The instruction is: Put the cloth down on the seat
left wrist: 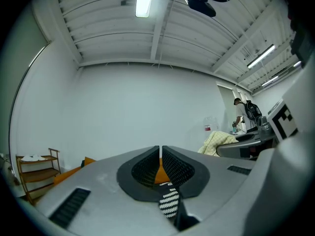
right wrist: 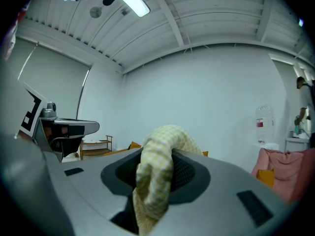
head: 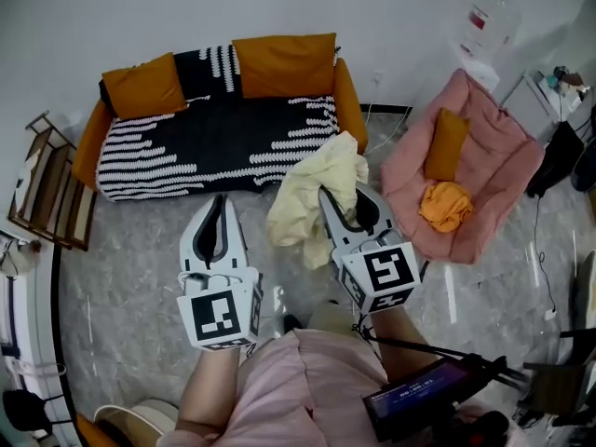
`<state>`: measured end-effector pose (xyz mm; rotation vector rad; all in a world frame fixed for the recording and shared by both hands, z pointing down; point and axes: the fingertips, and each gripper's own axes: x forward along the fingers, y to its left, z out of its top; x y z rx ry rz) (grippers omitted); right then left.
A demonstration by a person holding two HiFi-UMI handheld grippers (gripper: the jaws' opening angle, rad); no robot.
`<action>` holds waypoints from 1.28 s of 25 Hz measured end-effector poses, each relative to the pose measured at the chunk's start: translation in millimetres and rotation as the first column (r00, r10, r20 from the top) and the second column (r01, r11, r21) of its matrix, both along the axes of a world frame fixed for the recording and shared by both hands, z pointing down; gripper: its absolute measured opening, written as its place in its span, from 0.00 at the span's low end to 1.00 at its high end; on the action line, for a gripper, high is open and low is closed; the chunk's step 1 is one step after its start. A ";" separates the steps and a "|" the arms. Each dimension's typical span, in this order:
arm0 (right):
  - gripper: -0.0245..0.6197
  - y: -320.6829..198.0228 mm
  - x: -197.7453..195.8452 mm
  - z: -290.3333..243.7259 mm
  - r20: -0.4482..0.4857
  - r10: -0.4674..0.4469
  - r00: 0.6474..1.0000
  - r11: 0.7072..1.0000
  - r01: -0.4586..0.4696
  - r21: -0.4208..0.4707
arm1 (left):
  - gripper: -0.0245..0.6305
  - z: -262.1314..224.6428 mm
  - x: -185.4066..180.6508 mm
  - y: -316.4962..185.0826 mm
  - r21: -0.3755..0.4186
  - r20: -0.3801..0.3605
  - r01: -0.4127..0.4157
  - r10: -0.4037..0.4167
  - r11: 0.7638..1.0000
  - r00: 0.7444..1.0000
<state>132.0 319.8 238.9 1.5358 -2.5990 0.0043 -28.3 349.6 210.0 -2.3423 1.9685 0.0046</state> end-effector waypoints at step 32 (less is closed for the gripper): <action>0.25 -354.8 -41.3 23.2 -0.026 -0.106 0.994 0.994 0.106 -0.028 | 0.07 31.8 -41.2 -326.1 -0.098 0.046 0.139 -0.135 0.985 0.990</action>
